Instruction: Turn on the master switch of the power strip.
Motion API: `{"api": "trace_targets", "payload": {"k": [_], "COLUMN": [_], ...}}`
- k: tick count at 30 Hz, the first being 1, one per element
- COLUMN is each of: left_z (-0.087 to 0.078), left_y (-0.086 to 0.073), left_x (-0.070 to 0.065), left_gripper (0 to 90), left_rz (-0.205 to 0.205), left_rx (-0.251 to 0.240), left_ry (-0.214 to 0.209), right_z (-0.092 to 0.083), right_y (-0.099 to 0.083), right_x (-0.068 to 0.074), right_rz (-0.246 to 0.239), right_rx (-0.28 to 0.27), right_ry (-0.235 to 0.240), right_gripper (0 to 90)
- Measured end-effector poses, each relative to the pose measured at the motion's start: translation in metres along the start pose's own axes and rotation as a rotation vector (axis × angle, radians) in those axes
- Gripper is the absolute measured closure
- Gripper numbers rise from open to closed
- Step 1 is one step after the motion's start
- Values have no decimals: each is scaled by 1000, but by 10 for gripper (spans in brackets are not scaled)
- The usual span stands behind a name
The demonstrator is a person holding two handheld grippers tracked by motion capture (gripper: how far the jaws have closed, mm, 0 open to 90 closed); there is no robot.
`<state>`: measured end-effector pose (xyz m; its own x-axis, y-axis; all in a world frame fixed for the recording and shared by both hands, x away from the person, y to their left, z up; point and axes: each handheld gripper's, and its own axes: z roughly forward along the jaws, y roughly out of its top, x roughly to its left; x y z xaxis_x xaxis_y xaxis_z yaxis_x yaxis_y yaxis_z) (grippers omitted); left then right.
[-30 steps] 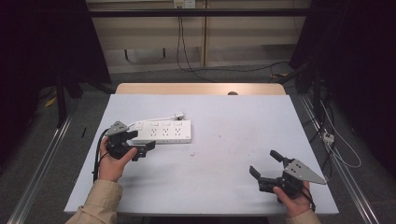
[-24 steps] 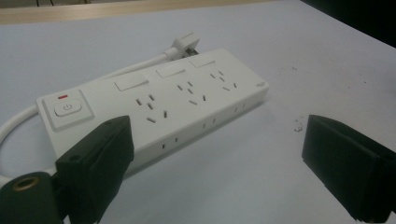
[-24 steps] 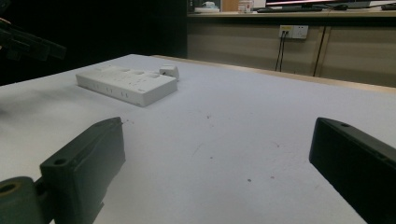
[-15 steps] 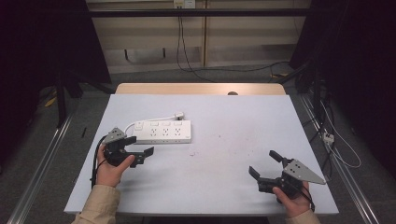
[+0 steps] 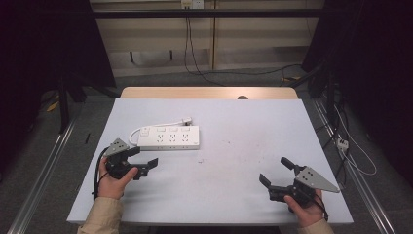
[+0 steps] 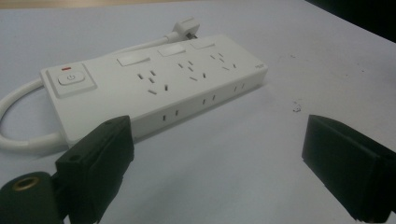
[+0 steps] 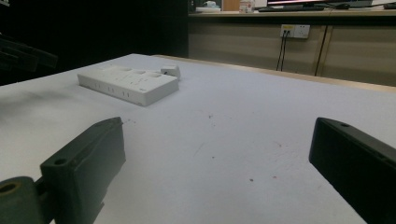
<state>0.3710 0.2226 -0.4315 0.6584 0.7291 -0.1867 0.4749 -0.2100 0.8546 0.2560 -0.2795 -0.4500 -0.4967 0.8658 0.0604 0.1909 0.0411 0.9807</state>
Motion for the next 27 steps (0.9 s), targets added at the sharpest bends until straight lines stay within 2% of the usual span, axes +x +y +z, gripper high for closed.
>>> {"api": "trace_targets", "payload": {"k": [7,8,17,27], "left_z": [-4,-5,-10,-15], "left_y": [-7,-8,-14,-21], "left_x": [-1,-1,-2,-4], "left_gripper": [88,89,89,89], "left_rz": [-8,2,-7,23], "left_rx": [-22,-11,-19,-8], "left_ry": [-4,-2,0,16], "right_z": [-1,-1,-1,-1], "right_y": [0,0,0,0], "right_x": [0,0,0,0], "right_rz": [1,2,3,1], "right_rx": [2,2,2,5], "right_ry": [2,1,1,6], "right_gripper": [33,33,33,33]}}
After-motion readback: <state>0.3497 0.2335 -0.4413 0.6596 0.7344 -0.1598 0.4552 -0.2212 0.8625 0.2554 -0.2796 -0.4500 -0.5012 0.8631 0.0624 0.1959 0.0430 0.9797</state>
